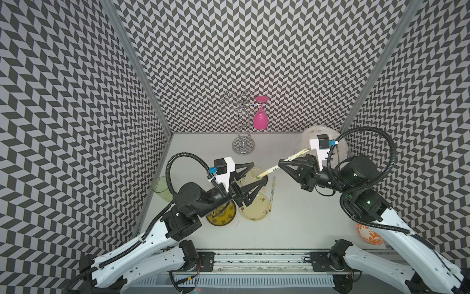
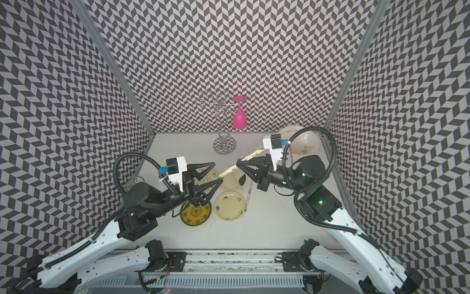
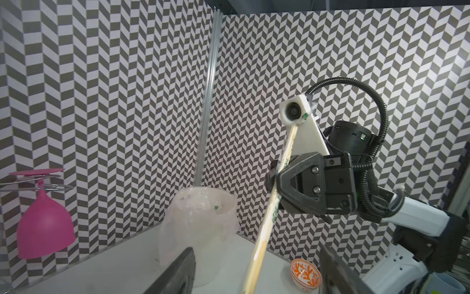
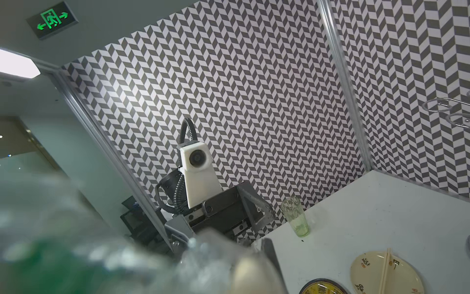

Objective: Remove the packaging of disposable chopsticks
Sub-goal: Remove the packet bag from the disposable chopsticks.

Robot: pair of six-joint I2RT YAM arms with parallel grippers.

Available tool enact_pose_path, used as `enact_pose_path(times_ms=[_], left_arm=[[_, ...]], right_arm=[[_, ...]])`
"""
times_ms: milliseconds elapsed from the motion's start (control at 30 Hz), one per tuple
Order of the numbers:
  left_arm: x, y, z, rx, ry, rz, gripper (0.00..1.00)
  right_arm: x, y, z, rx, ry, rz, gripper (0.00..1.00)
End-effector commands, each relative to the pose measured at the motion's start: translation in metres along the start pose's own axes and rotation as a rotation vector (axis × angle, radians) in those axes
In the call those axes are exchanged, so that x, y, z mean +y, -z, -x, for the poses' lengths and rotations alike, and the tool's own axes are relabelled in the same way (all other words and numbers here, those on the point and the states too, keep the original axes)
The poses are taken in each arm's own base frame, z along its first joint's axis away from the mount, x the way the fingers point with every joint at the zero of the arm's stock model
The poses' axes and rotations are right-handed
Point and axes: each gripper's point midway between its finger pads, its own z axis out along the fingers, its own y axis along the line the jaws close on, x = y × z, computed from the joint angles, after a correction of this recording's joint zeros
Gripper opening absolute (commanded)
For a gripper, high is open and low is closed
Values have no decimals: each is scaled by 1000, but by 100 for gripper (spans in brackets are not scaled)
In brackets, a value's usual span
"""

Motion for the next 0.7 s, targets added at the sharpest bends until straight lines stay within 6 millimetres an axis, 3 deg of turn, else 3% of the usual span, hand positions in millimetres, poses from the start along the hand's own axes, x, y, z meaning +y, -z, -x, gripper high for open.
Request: enact_pose_path(times_ms=[0, 200, 233, 333, 367, 433, 467, 533, 667], left_arm=[[-8, -5, -22, 104, 33, -70, 76], [-4, -13, -38, 172, 68, -95, 69], [-6, -16, -40, 189, 72, -111, 65], [-8, -20, -44, 205, 81, -136, 38], [-10, -20, -44, 201, 82, -148, 36], [-11, -19, -43, 192, 84, -157, 42], [-11, -18, -42, 188, 82, -155, 52], [-6, -13, -40, 178, 69, -120, 63], [3, 10, -33, 139, 34, -58, 65]], right_arm=[[23, 5, 10, -10, 68, 75, 0], [36, 6, 4, 40, 103, 145, 0], [39, 8, 5, 38, 112, 152, 0], [42, 12, 8, 19, 133, 149, 0], [42, 12, 8, 19, 134, 147, 0], [39, 12, 7, 21, 135, 130, 0], [36, 13, 8, 17, 139, 107, 0], [28, 15, 11, 11, 153, 47, 0], [28, 13, 10, 50, 168, 37, 0]])
